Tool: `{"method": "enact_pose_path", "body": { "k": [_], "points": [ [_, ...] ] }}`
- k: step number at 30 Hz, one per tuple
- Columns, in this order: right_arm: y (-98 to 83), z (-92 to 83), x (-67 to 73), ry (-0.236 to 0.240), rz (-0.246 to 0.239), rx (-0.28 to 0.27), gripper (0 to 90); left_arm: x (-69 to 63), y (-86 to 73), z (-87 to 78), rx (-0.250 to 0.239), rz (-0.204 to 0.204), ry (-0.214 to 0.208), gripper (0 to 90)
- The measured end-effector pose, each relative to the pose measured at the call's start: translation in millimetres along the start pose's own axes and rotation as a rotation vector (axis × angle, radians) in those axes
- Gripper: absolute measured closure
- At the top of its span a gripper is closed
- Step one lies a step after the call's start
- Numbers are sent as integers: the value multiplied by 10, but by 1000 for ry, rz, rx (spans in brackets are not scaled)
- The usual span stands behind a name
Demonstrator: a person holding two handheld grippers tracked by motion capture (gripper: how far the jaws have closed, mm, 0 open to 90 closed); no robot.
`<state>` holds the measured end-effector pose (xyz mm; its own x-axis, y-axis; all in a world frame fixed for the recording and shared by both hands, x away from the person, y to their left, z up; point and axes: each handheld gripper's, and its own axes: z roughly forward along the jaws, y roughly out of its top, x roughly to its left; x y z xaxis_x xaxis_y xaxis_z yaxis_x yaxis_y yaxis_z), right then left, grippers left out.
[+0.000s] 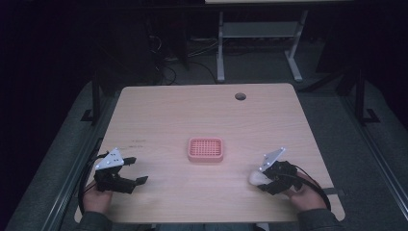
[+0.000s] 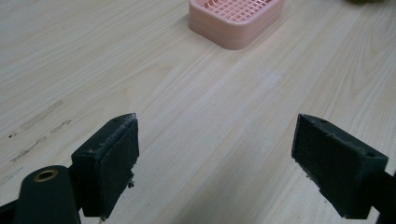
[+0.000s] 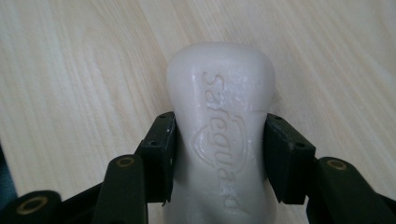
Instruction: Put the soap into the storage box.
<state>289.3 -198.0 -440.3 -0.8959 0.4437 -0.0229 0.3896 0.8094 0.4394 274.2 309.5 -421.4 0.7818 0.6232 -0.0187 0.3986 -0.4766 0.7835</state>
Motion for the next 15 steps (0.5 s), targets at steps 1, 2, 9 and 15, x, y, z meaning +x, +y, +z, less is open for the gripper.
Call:
{"method": "enact_pose_path", "body": {
  "k": [1,2,9,15],
  "points": [
    [6,-17,3,0,-5,-9,489,0,0,-1,-1,0,0,148],
    [14,-31,6,0,-6,-15,489,-3,0,-3,-3,-3,1,148],
    [91,-34,-3,7,-27,-10,488,-1,-2,-10,-5,-4,4,148],
    [236,2,-28,25,-57,-8,488,-5,5,-6,1,5,3,148]
  ]
}}
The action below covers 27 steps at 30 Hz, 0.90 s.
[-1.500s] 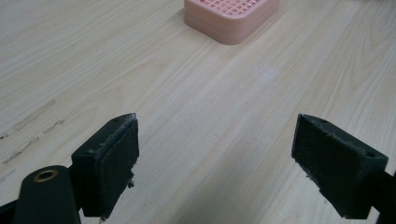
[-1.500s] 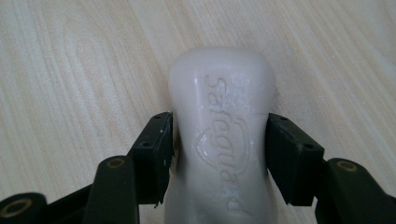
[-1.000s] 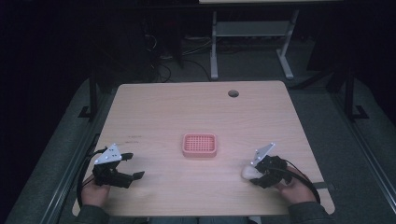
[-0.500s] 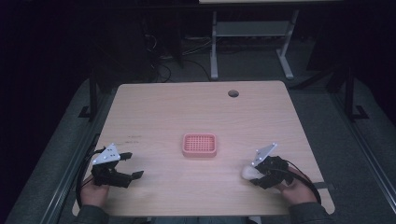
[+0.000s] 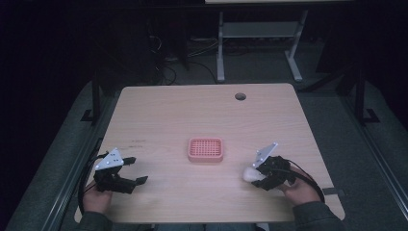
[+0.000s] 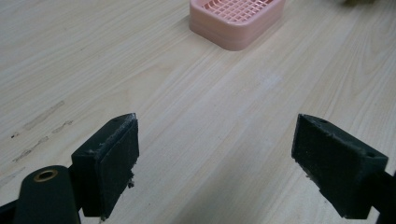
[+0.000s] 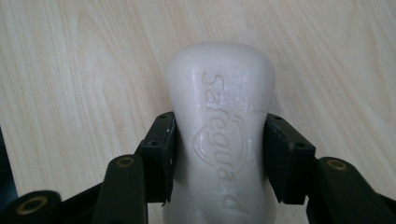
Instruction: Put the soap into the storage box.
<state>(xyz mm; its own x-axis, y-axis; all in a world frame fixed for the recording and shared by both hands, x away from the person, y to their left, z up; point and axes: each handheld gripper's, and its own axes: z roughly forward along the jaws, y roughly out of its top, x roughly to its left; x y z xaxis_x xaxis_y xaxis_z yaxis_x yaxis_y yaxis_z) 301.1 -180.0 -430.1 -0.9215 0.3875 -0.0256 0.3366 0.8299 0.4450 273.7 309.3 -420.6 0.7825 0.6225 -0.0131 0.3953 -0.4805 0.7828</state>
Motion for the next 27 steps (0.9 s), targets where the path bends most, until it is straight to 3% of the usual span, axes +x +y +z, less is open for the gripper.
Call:
{"method": "enact_pose_path", "body": {
  "k": [27],
  "points": [
    [425,140,-229,70,-43,-29,488,6,3,1,-5,-3,0,148]
  ]
}}
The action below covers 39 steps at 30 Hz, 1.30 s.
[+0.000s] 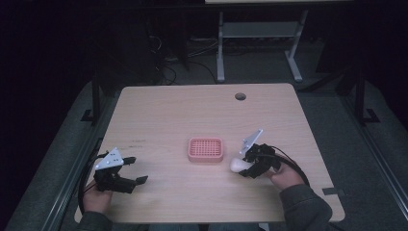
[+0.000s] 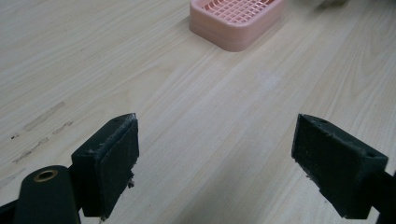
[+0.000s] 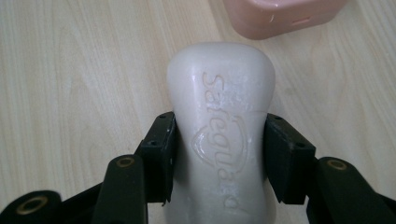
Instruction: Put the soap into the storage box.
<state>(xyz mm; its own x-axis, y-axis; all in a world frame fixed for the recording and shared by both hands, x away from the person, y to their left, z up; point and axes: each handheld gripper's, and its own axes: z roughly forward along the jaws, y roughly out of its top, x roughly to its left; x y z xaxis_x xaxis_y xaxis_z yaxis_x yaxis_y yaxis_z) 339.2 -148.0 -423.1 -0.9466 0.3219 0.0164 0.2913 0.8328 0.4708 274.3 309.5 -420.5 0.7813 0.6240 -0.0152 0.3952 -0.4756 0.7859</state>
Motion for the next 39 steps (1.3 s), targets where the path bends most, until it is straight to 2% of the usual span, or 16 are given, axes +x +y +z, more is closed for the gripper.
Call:
{"method": "enact_pose_path", "body": {
  "k": [9,17,27,39],
  "points": [
    [72,-4,-78,19,0,-33,488,-7,3,9,0,-1,-1,148],
    [152,41,-110,30,-11,-16,488,-8,7,14,2,3,-1,148],
    [418,33,-178,44,-51,-35,488,-10,13,13,4,11,-1,148],
    [639,36,-236,54,-65,-36,488,-15,18,16,5,12,1,148]
  ]
}}
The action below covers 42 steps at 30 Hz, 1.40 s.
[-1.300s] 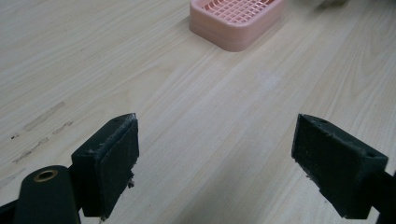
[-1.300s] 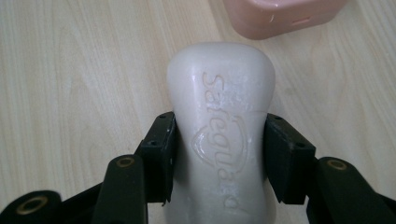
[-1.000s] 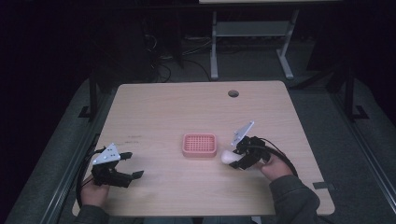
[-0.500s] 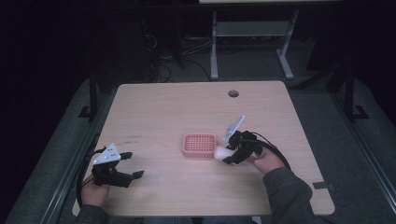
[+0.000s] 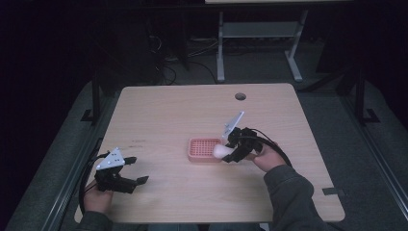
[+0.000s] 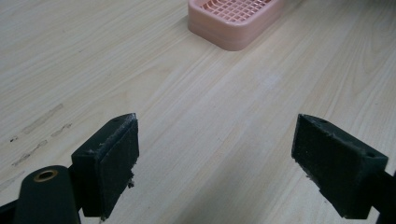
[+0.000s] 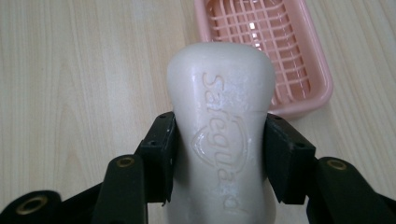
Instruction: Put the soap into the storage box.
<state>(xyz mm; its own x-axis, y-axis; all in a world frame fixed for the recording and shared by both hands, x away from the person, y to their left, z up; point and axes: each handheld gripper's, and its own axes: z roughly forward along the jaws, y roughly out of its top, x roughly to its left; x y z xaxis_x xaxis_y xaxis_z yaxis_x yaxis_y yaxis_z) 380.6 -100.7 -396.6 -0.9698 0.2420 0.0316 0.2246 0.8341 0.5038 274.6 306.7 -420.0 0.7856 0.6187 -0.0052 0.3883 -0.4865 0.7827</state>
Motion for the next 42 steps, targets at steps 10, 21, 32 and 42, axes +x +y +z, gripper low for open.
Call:
{"method": "enact_pose_path", "body": {
  "k": [10,21,32,42],
  "points": [
    [117,88,-42,9,-17,10,488,3,0,-17,-3,-1,2,148],
    [341,125,-82,20,-42,17,488,-7,2,-2,-3,0,-2,148],
    [542,173,-150,22,-63,41,488,2,1,-13,-5,-2,-1,148],
    [625,253,-201,21,-67,59,488,1,2,-13,-5,-1,-3,148]
  ]
}}
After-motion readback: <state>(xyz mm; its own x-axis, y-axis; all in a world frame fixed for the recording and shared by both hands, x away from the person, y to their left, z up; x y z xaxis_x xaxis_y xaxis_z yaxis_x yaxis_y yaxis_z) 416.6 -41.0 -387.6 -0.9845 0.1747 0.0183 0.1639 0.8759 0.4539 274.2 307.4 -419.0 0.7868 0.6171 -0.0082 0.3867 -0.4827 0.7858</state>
